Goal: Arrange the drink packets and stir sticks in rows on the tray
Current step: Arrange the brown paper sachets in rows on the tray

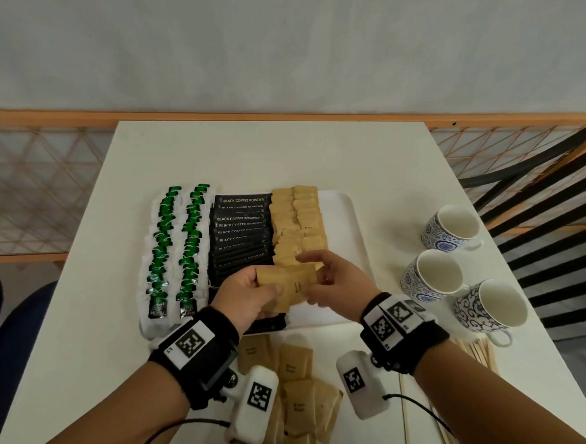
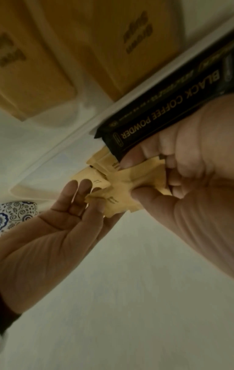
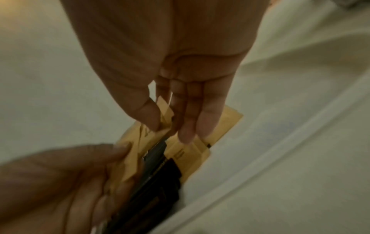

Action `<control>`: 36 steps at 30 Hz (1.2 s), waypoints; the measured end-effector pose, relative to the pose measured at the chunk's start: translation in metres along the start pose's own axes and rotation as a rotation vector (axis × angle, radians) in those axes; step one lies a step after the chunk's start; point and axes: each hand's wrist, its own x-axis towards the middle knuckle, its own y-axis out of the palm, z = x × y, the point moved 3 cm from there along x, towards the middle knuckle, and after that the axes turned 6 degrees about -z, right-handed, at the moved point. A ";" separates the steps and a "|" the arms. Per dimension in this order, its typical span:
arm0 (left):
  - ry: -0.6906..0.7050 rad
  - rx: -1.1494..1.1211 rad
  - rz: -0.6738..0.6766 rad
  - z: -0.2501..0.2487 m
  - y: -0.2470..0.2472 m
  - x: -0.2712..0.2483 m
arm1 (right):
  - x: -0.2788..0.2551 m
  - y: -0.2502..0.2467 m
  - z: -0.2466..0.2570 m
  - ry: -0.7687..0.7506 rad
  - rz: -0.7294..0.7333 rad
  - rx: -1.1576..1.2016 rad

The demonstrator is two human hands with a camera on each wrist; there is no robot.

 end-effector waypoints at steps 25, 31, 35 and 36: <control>0.004 -0.020 -0.090 -0.001 -0.020 0.006 | 0.024 -0.030 -0.042 0.260 -0.179 -0.222; -0.022 -0.026 -0.069 -0.001 -0.019 0.006 | 0.026 -0.029 -0.037 0.234 -0.197 -0.272; -0.034 -0.024 -0.068 -0.001 -0.017 0.005 | 0.022 -0.030 -0.035 0.212 -0.209 -0.293; -0.034 -0.022 -0.066 -0.002 -0.017 0.004 | 0.021 -0.031 -0.035 0.222 -0.221 -0.280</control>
